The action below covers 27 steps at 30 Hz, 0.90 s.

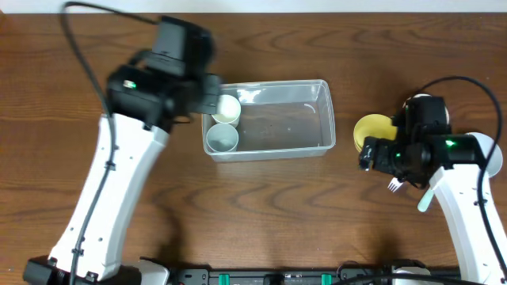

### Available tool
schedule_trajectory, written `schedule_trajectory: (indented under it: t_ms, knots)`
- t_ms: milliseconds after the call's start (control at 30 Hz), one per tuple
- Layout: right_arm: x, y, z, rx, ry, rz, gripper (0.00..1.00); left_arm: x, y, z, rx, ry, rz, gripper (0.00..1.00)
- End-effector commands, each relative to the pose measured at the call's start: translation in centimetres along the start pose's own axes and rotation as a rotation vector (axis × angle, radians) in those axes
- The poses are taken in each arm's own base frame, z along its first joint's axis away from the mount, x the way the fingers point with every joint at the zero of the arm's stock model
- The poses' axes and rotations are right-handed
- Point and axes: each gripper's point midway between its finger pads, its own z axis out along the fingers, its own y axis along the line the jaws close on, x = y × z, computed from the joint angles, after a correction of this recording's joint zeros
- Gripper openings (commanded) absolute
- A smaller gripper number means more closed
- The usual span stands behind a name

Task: Pack container
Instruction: 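Carry the yellow cup over the container and release it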

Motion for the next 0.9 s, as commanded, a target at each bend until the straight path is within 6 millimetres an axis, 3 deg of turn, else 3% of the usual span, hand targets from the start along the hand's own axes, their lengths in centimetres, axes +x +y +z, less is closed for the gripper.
schedule_trajectory:
  t_ms: [0,233,400,567,867]
  knots:
    - [-1.3,-1.5,-1.5,0.032,-0.082,0.150,0.99,-0.5,-2.9,1.3,0.033,-0.006,0.097,0.06]
    - [-0.8,-2.4,-1.9,0.046,-0.069,0.161,0.99,-1.0,-6.4,5.6,0.070,0.016,0.193,0.06]
    - [-0.7,-2.4,-1.9,0.048,-0.064,0.161,0.99,1.5,-8.2,9.8,0.149,0.161,0.201,0.06]
    - [-0.6,-2.4,-1.9,0.048,-0.063,0.161,0.99,3.2,-8.3,12.9,0.143,0.248,0.201,0.06]
    - [-0.6,-2.4,-1.9,0.048,-0.062,0.160,0.99,4.8,-8.2,15.8,0.132,0.324,0.217,0.06]
